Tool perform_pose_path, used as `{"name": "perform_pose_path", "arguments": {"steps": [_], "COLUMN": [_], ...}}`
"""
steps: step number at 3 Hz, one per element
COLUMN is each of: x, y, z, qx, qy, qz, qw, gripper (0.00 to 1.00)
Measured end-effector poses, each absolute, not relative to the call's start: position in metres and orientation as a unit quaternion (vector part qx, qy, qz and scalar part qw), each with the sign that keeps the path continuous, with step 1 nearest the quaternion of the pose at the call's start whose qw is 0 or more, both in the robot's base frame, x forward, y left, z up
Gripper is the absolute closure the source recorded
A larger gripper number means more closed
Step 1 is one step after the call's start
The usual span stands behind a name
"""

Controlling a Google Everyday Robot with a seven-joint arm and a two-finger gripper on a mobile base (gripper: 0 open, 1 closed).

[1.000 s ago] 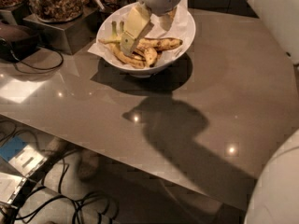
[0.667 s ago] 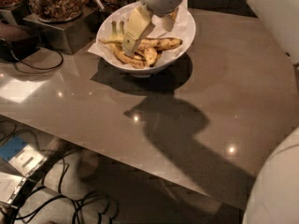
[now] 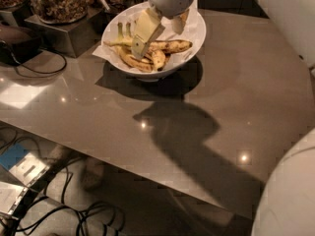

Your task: Pick banana from white bowl

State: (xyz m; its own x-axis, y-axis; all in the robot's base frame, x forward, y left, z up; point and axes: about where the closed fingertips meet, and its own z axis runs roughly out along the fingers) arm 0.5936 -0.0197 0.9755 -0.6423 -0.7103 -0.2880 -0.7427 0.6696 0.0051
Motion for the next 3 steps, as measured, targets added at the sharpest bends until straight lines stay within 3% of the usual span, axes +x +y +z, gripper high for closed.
{"name": "perform_pose_path", "arguments": {"steps": [3], "x": [0.612], "y": [-0.006], "z": [0.968], "qx": [-0.388], "qy": [0.913], "qz": [0.033], "qw": [0.117], "gripper": [0.27]}}
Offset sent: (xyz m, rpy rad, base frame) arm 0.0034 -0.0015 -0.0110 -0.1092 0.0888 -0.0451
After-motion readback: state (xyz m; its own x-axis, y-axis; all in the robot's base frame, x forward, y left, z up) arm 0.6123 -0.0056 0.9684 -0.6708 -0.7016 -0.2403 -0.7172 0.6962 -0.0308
